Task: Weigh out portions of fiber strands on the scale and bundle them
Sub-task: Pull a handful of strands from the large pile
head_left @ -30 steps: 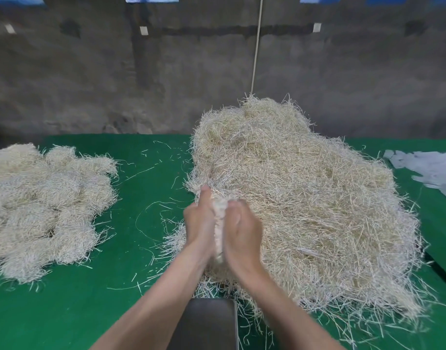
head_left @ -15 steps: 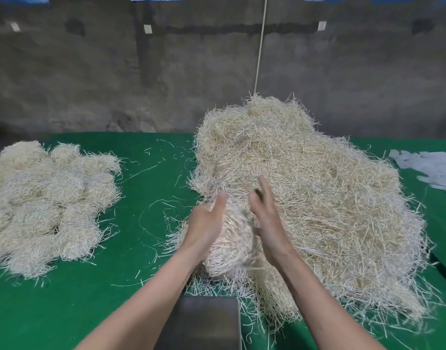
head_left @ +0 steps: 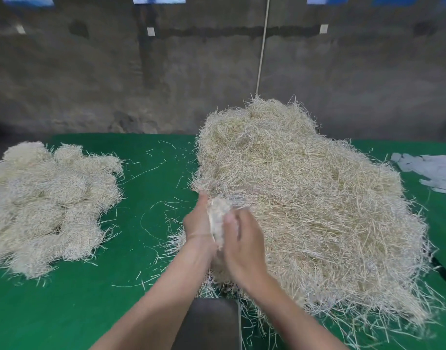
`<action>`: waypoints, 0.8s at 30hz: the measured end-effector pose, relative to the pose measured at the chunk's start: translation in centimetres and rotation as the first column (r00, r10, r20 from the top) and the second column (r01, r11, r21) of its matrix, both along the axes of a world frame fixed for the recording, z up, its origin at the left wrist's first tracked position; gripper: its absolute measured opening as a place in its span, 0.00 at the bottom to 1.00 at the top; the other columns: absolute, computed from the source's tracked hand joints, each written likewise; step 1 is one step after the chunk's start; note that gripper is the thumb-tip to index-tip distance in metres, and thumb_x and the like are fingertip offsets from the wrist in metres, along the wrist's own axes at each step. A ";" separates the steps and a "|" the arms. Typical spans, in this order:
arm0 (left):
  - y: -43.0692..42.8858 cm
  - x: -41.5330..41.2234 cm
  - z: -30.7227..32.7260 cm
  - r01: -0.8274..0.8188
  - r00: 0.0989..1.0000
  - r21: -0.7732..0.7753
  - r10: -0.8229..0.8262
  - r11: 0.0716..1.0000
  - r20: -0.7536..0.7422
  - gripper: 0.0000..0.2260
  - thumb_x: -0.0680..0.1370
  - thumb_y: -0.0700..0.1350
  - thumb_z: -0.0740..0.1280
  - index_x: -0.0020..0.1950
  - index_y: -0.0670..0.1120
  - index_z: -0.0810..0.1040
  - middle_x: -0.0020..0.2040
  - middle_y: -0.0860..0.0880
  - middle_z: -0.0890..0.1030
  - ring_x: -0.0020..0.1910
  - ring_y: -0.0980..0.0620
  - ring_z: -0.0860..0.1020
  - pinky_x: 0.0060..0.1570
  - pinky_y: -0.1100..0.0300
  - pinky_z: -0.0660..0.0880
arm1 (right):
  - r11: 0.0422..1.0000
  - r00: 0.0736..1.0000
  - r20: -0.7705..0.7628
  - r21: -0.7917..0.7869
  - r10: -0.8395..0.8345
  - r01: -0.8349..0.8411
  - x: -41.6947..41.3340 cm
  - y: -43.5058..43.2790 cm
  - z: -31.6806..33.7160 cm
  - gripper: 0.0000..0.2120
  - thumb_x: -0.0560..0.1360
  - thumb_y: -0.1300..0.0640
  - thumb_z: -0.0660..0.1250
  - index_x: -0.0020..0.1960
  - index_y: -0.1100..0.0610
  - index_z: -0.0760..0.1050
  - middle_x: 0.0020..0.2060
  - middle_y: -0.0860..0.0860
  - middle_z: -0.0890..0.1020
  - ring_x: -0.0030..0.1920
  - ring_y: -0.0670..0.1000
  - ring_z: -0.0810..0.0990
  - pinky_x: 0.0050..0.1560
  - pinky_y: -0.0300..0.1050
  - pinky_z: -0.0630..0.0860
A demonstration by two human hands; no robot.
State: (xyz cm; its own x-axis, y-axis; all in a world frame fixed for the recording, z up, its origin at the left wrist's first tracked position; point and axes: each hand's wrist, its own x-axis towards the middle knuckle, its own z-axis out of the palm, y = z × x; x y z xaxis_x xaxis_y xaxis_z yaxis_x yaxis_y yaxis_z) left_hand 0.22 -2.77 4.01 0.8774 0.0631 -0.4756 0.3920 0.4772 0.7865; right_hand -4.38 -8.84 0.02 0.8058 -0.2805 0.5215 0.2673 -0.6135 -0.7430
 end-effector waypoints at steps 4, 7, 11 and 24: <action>-2.0 -2.4 -1.2 0.112 0.987 0.185 -0.131 0.976 0.094 0.21 0.79 0.56 0.61 0.64 0.42 0.74 0.54 0.42 0.80 0.49 0.47 0.80 0.48 0.54 0.76 | 0.982 0.992 -0.119 0.176 -0.048 0.069 1.9 -3.1 1.7 0.14 0.81 0.52 0.53 0.42 0.53 0.73 0.32 0.50 0.76 0.29 0.48 0.72 0.30 0.43 0.69; -1.8 -1.5 -0.6 0.113 0.977 0.217 -0.149 0.969 0.155 0.19 0.79 0.55 0.62 0.61 0.41 0.75 0.52 0.44 0.81 0.51 0.49 0.80 0.51 0.55 0.76 | 0.955 0.991 -0.059 0.266 -0.118 0.130 1.4 -2.5 0.8 0.15 0.81 0.59 0.53 0.38 0.52 0.73 0.27 0.47 0.74 0.26 0.47 0.72 0.27 0.40 0.69; -1.4 -0.8 -0.6 0.010 0.990 0.246 -0.045 0.969 0.137 0.19 0.81 0.52 0.59 0.52 0.36 0.75 0.39 0.36 0.77 0.36 0.42 0.78 0.33 0.53 0.74 | 0.987 0.993 -0.083 0.137 -0.079 0.090 1.4 -0.9 0.4 0.18 0.80 0.57 0.52 0.34 0.49 0.71 0.26 0.43 0.69 0.23 0.42 0.62 0.26 0.35 0.60; 0.3 -1.1 -1.7 0.296 0.931 0.327 -0.348 0.897 0.112 0.25 0.78 0.60 0.58 0.62 0.39 0.74 0.42 0.41 0.81 0.42 0.46 0.79 0.48 0.54 0.77 | 0.929 0.966 -0.251 0.368 0.057 0.041 1.9 -4.2 0.2 0.15 0.79 0.59 0.58 0.34 0.53 0.67 0.35 0.44 0.73 0.40 0.48 0.72 0.47 0.45 0.74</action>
